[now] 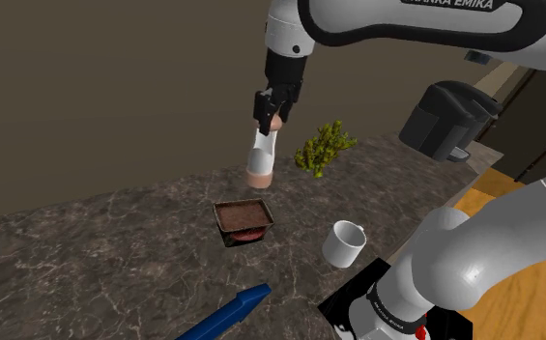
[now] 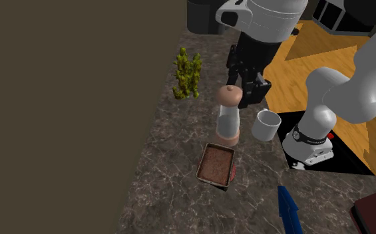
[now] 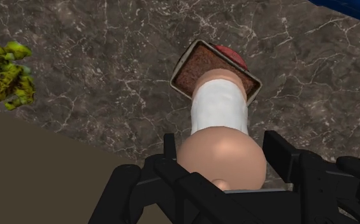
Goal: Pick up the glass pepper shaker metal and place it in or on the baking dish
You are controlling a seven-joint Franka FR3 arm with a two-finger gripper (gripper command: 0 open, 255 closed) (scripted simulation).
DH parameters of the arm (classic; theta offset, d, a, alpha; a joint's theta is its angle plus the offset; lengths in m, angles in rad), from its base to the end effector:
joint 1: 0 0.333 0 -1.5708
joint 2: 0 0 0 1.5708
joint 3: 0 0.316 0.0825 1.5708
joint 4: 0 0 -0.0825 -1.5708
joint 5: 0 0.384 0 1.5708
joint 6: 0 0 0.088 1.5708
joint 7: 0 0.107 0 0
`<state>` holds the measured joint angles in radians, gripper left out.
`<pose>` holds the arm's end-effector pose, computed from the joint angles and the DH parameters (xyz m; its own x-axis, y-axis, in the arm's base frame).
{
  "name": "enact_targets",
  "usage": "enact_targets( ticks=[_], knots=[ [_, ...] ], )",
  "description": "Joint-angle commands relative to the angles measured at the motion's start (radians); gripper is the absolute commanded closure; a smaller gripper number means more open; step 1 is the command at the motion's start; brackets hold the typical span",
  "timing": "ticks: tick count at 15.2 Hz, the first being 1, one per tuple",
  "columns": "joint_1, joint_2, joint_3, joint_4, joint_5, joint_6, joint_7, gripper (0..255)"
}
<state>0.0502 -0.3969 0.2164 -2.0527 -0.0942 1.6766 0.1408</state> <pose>0.4193 0.1204 0.5974 0.9919 0.1221 0.0357 0.1142 -0.9783 0.1727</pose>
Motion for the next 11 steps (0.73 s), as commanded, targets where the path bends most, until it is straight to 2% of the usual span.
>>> enact_targets(
  ticks=[1,11],
  knots=[
    [0.001,-0.006,0.000,-0.032,0.001,0.026,0.004,255],
    [0.004,-0.010,0.004,-0.169,0.001,0.158,0.022,255]
  ],
)
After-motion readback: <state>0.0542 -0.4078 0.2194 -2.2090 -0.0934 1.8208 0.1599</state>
